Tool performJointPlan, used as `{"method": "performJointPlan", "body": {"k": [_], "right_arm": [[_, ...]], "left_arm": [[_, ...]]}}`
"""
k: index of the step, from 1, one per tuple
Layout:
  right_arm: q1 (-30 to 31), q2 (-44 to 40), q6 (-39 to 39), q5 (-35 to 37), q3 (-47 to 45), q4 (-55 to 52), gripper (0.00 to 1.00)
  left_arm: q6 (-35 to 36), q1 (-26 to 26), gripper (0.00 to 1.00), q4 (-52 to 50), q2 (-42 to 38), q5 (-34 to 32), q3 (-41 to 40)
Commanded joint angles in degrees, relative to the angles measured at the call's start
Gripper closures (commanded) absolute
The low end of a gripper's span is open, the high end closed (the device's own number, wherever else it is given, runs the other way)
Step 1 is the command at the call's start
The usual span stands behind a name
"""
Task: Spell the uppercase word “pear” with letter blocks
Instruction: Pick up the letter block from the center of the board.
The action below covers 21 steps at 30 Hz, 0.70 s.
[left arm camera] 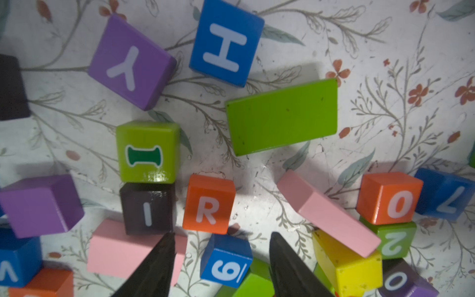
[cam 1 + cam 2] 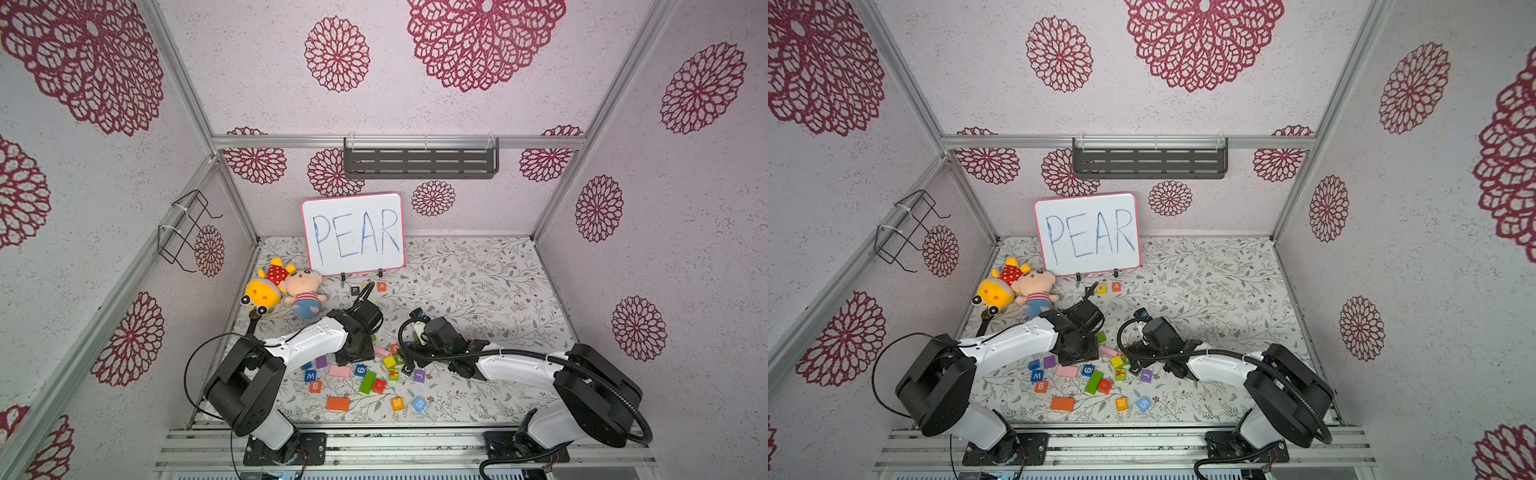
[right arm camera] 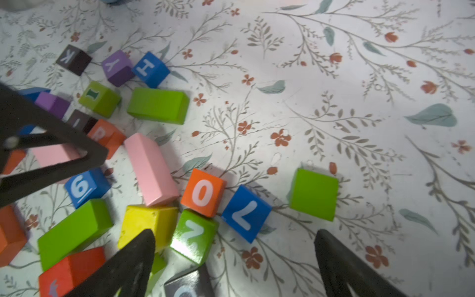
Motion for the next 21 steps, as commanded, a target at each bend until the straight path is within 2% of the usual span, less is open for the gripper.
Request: {"method": "performJointPlan", "body": {"k": [1,8,21], "right_arm": [[1.1,-1.1,1.0,1.1,-0.5,2.0,0.01],[1.3,0.6,1.1,1.7,0.2,2.6,0.01],[1.3,2.1,1.1,1.8,0.2,3.7,0.01]], "left_arm": [[1.0,1.0,0.39,1.8,0.9,-0.4,-1.0],[2.0,1.5,0.43,1.7,4.5,-0.7,0.7],[1.0,1.0,0.61,-0.4,7.9,-2.5,2.2]]}}
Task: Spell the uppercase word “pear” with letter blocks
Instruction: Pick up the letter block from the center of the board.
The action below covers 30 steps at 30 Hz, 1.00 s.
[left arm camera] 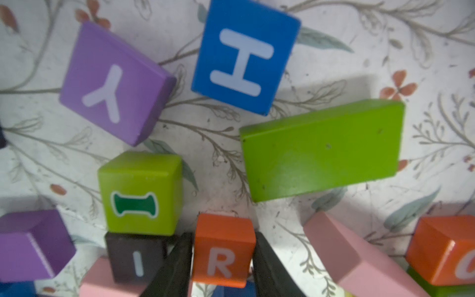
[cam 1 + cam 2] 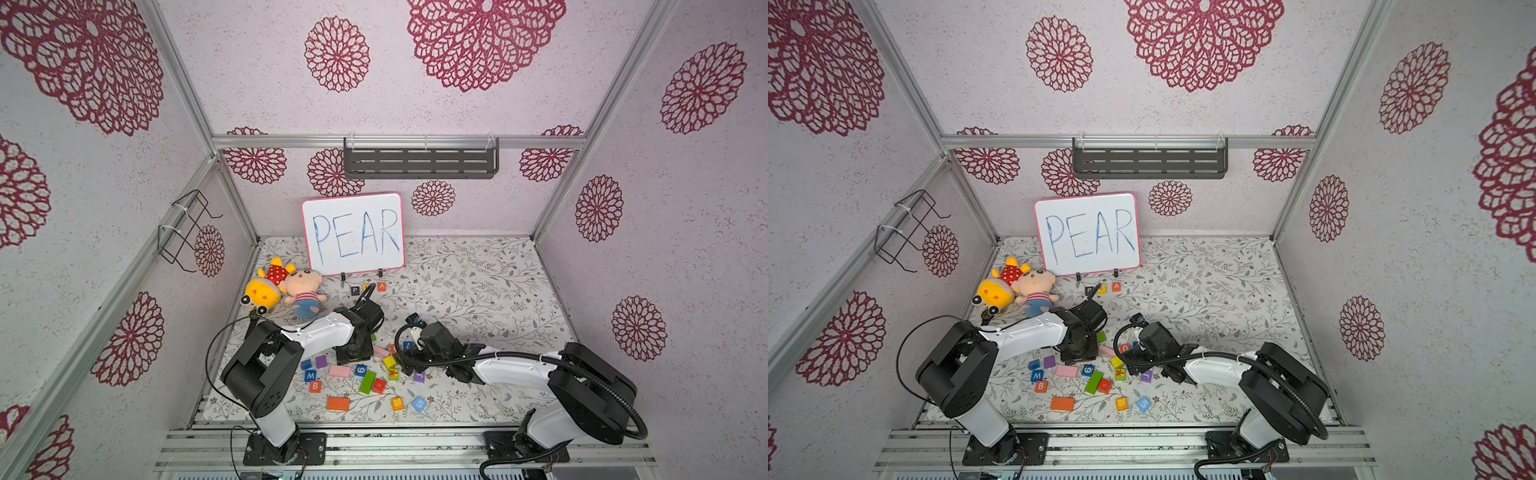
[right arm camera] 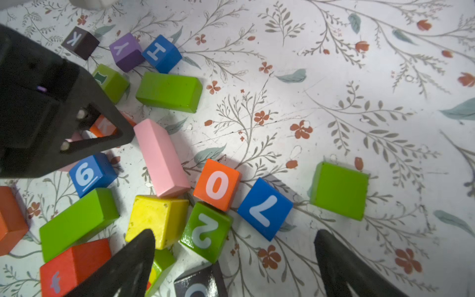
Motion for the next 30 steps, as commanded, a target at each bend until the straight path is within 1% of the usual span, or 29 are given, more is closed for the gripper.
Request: {"method": "performJointPlan", "body": {"k": [1,5,10,16,20,24,30], "right_arm": [[0.1,0.2,0.8,1.2,0.5,1.6,0.01],[0.1,0.6,0.8,1.2,0.5,2.0,0.01],[0.1,0.7,0.6,1.6,1.2,1.8,0.01],[-0.7,0.1,0.3,2.6,2.8,1.6,0.01],[-2.1,-0.3,0.7,2.6,2.9,2.6,0.01],[-4.4,-0.7,1.1,2.5,2.2,3.8,0.01],[-8.4,-0.5,1.1,0.9,1.6,6.3,0.01]], "left_arm": [[-0.9,-0.1,0.63,-1.0,1.1,-1.5,0.7],[-1.0,-0.4,0.68,-2.2,1.5,-1.9,1.4],[-2.0,-1.2,0.74,-6.1,0.9,-2.5,3.8],[-3.9,-3.2,0.74,-13.0,-0.3,-3.4,9.9],[-3.4,-3.7,0.75,-14.8,0.4,-3.8,14.8],[-1.7,-3.6,0.77,-15.8,3.8,-5.1,21.5],[3.0,-2.9,0.82,-19.5,13.8,-7.9,37.1]]}}
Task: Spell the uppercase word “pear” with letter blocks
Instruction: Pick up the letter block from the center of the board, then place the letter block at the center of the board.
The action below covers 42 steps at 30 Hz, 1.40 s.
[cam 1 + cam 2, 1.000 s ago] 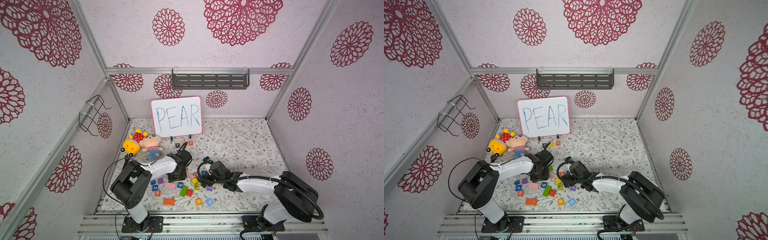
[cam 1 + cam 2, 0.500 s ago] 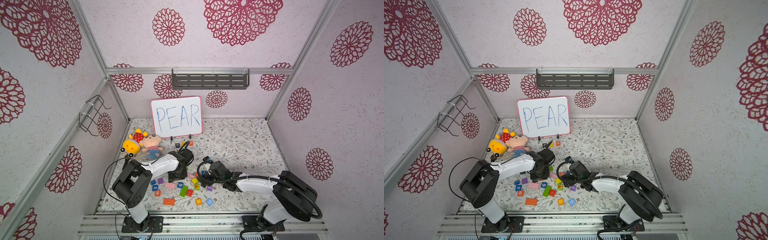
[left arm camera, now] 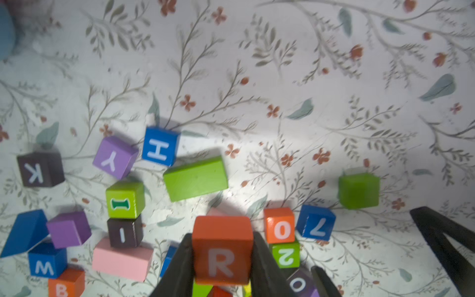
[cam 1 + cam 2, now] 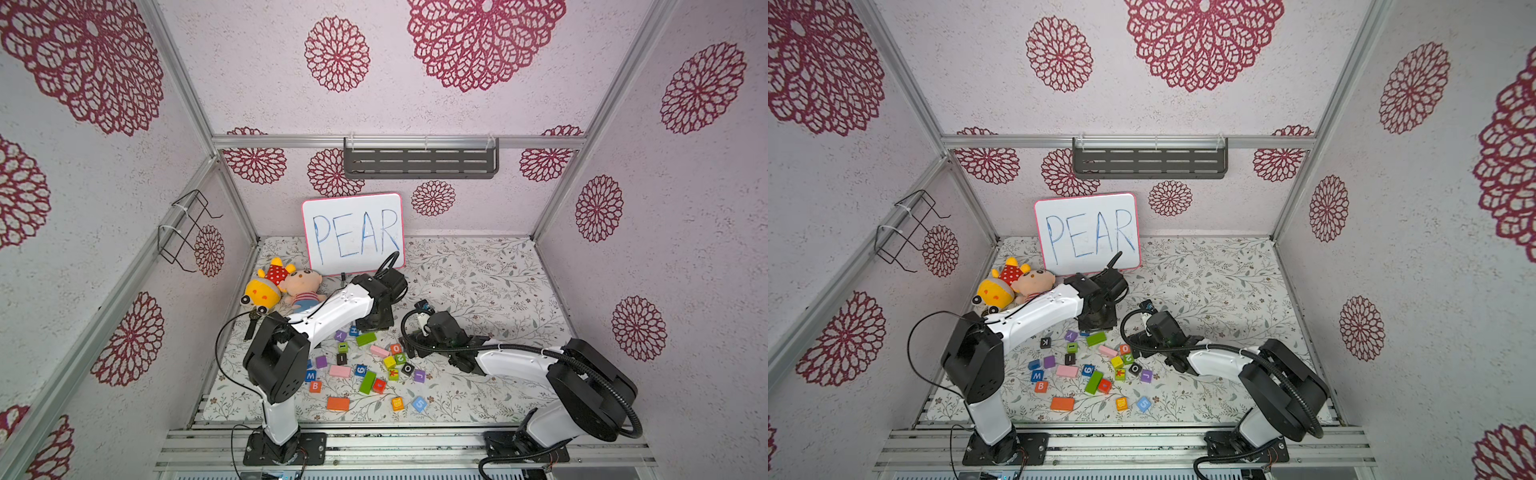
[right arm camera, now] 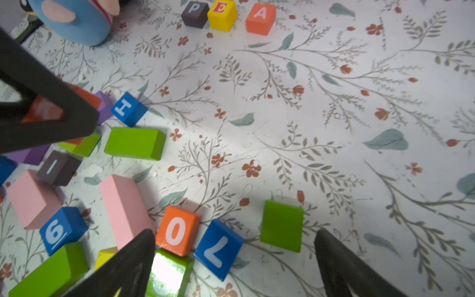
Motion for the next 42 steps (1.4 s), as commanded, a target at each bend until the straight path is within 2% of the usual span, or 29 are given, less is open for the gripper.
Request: {"method": "performJointPlan", "body": {"k": [1,13,18,21,30,42], "right_arm": [[-2.1,-1.1,0.9,-0.5,0.2,3.1,0.01],[-7.0,1.2,0.4,-2.6,0.6,5.8,0.01],[-7.9,2.7,0.2,-3.6,1.6,6.2,0.01],[-8.4,3.4,0.1,-3.8,2.1,6.3,0.01],[-9.4,5.2,0.1,-4.8,2.7,7.0,0.01],[-10.1,6.0,0.1,-5.4,2.6,7.7,0.01]], "left_arm": [[3.4,0.8,0.83,-2.9,5.7,-2.8,7.0],[8.0,4.8,0.86,-5.7,21.7,0.2,31.0],[9.6,6.5,0.94,-8.8,28.9,2.9,43.9],[10.1,7.2,0.94,-9.4,31.8,3.8,48.8],[10.6,8.8,0.98,-6.6,36.3,5.9,55.3],[11.8,9.1,1.00,-4.0,43.5,4.5,60.5]]}}
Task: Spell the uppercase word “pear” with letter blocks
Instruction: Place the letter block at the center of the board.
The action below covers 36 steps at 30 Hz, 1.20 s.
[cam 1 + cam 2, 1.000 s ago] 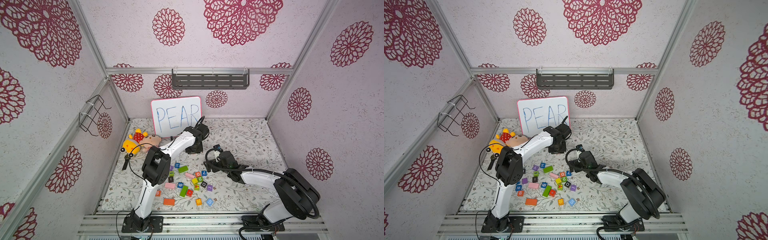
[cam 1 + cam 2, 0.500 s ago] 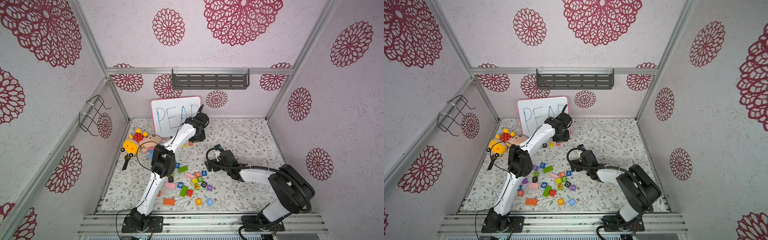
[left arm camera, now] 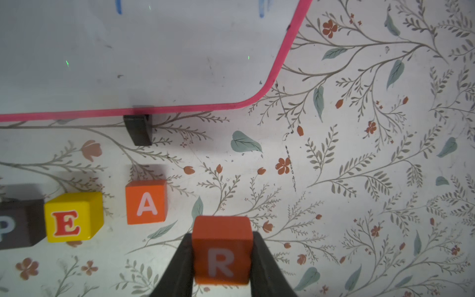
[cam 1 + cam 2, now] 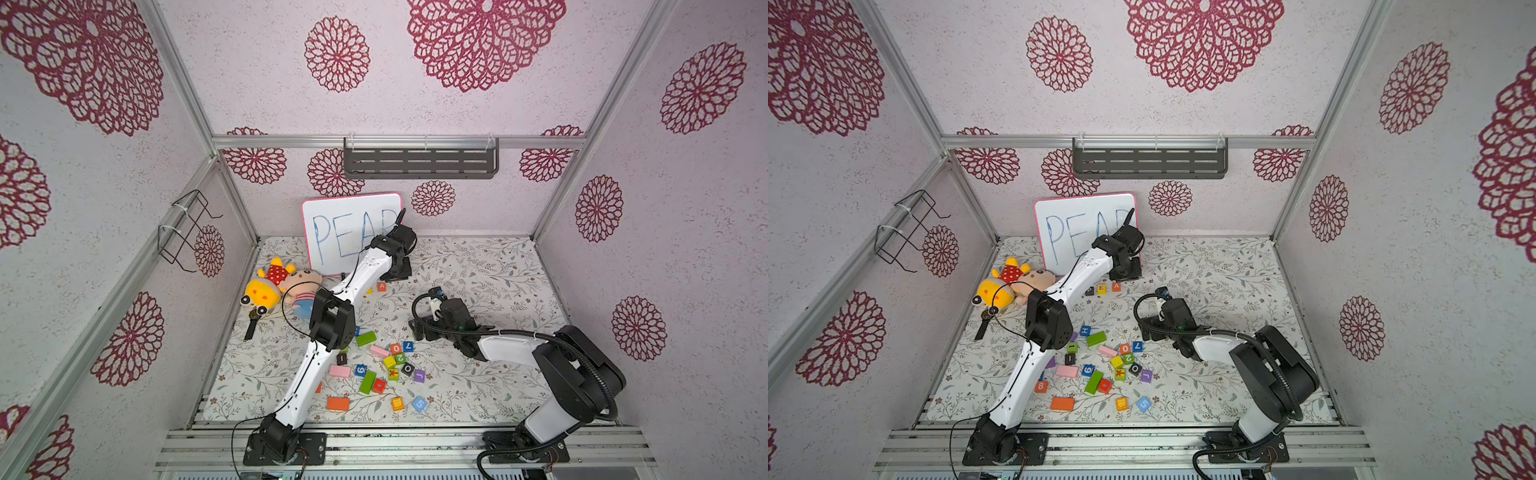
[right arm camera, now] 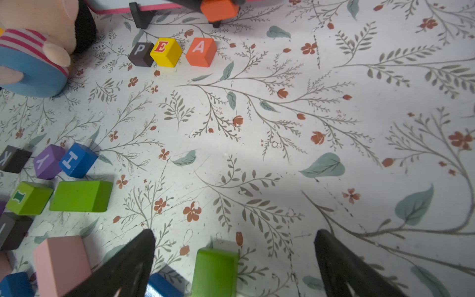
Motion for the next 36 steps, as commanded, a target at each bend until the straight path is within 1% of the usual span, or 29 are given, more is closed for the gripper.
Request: {"method": "performJointPlan", "body": {"k": [1,9,28,33,36], "right_arm": [[-0.6,0.4,0.3,-0.6,1.4,1.8,0.01],[-0.9,1.2,0.5,-1.2,1.3,2.2,0.01],[-1.6,0.6,0.5,-1.6,0.9,2.0,0.01],[-1.6,0.6,0.5,-1.7,0.7,2.2,0.01],[-1.7,0.4,0.7,-1.8,0.4,2.4,0.01]], "left_arm": [[1.0,0.4,1.00,1.2,2.1,-1.1,1.4],[1.0,0.5,1.00,1.8,3.3,-2.3,1.6],[0.7,0.5,1.00,3.7,5.9,-2.6,1.7],[0.8,0.4,0.98,3.1,6.2,-3.4,1.7],[1.1,0.2,0.95,2.7,6.5,-4.3,1.6]]}}
